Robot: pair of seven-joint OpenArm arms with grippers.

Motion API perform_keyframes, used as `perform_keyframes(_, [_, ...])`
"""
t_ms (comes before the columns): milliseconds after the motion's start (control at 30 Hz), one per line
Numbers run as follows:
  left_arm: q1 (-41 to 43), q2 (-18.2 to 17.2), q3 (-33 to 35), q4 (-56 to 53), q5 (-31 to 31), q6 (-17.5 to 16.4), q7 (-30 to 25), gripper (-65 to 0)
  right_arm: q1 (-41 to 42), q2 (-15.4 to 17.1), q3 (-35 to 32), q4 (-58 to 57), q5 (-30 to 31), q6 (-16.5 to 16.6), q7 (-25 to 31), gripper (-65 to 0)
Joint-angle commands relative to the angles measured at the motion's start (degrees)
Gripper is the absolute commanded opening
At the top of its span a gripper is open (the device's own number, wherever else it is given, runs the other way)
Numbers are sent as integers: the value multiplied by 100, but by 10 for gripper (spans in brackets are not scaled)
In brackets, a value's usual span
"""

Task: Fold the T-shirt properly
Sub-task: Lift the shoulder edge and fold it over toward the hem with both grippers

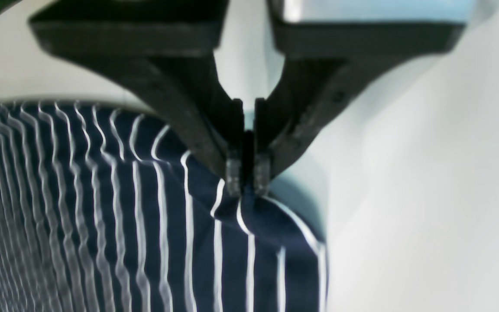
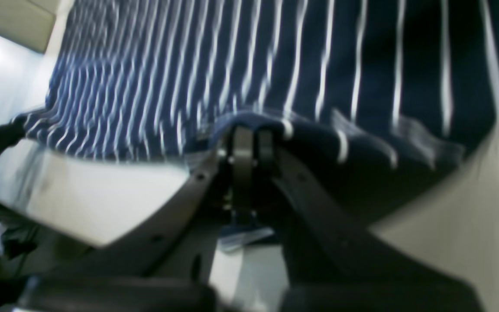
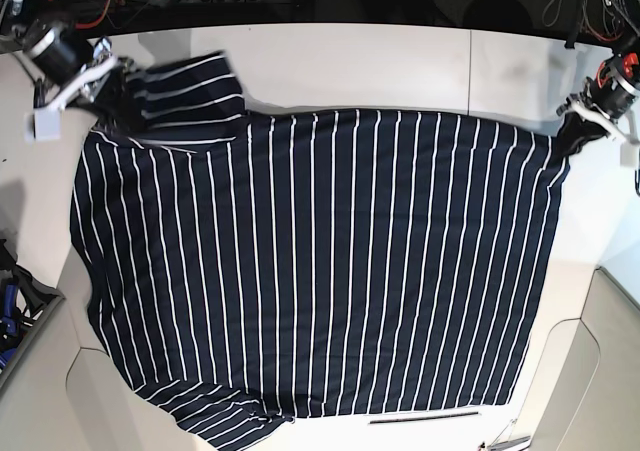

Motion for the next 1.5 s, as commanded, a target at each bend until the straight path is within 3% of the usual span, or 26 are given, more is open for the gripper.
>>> perform_keyframes(0, [-122, -116, -48, 94, -79, -69, -114, -650, 164, 52, 22, 79, -52, 4, 120, -650])
perform_keyframes(367, [-1276, -111, 20, 81, 841, -69, -442, -650, 1930, 310, -44, -581, -286, 4, 164, -650])
perform_keyframes(533, [-1696, -114, 227, -107, 1281, -69, -588, -650, 2756, 562, -509, -1429, -728, 44, 190, -650])
perform_keyframes(767, [-2240, -114, 647, -627, 1930, -69, -1097, -650, 3606, 573, -1040, -2592, -1202, 63, 472, -650])
perform_keyframes(900, [-2612, -111, 710, -1143, 1958, -69, -1099, -650, 3960, 570, -1266, -3206, -1611, 61, 813, -650])
perform_keyframes(1133, [-3169, -111, 713, -2124, 1753, -69, -1097, -650, 4489, 557, -1421, -4081, -1635, 61, 1049, -650])
perform_keyframes(1367, [-3274, -109, 715, -2448, 1742, -69, -1093, -650, 4837, 555, -1421, -4555, -1934, 63, 1110, -650])
perform_keyframes(1467, [-3274, -111, 715, -2535, 1742, -69, -1097, -650, 4833, 557, -1423, -4774, -2347, 55, 1110, -650])
